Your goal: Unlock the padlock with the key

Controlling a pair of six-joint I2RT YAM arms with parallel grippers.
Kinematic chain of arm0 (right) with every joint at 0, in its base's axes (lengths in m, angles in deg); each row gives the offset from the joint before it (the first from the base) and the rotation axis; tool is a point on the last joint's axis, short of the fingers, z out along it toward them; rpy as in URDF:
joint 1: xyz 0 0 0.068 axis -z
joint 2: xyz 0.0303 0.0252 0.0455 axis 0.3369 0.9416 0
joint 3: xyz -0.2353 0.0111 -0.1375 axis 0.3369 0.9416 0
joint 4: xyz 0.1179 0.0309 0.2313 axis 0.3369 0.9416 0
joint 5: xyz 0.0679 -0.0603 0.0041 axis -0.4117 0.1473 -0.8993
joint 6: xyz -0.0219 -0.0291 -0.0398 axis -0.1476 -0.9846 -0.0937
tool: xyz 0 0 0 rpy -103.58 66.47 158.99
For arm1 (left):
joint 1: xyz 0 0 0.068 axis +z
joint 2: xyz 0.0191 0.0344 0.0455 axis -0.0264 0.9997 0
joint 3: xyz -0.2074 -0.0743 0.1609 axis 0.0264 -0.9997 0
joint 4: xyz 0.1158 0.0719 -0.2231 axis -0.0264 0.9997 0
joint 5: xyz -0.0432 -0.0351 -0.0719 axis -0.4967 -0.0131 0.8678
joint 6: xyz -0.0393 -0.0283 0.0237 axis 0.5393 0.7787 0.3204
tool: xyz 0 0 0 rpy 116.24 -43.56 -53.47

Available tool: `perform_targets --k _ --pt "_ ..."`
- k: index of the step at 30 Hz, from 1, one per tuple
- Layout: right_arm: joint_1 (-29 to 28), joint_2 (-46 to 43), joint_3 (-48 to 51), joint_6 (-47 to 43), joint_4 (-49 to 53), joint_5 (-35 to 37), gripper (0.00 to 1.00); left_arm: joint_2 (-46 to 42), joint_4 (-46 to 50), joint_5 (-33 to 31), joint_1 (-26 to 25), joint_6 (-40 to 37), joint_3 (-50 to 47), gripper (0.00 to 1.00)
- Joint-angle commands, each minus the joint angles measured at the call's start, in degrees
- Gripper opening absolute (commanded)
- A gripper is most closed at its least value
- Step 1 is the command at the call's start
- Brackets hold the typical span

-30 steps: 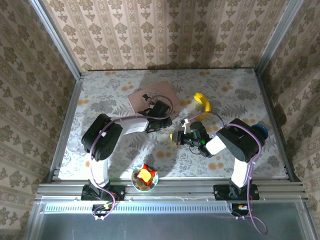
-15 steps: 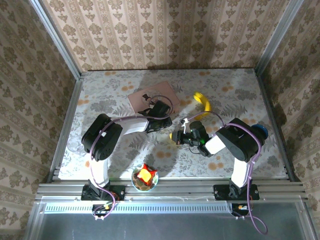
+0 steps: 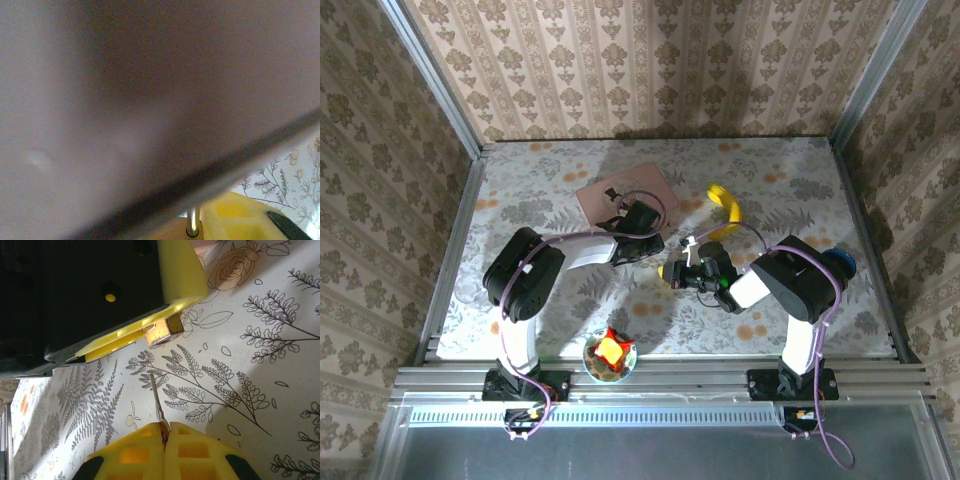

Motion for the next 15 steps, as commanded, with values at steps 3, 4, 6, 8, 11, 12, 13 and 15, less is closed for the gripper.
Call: perform_targets --k 3,4,6,8,11,12,13,15 --pt "-0.53 2.2 -0.71 0.69 0.14 2.39 0.0 -1.67 -1.48 1.84 0.2 0.91 -0.18 0.0" --pt "-0.53 2.28 -0.68 1.03 0.06 2.78 0.0 -1.71 -1.52 1.77 0.21 0.78 -0.28 0.0" --pt "-0.55 2.23 -0.68 1.83 -0.4 3.44 0.0 -1.93 -1.64 1.77 0.2 0.72 -0.45 0.0" --pt "-0.53 2.29 -0.89 2.45 -0.04 4.1 0.0 -2.15 -1.73 1.6 0.15 0.6 -0.58 0.0" --pt "-0.53 2.34 -1.26 2.97 0.64 4.99 0.0 -2.42 -1.86 1.42 0.12 0.51 -0.61 0.0" --pt "-0.53 2.38 -1.33 3.08 0.87 5.25 0.0 -2.42 -1.95 1.42 0.12 0.51 -0.63 0.0" --pt "-0.53 2.57 -1.56 3.37 1.22 5.43 0.0 -2.41 -1.94 1.42 0.12 0.52 -0.68 0.0" --pt "-0.53 2.71 -2.24 3.99 2.65 5.96 0.0 -2.37 -2.18 1.51 0.11 0.42 -0.63 0.0"
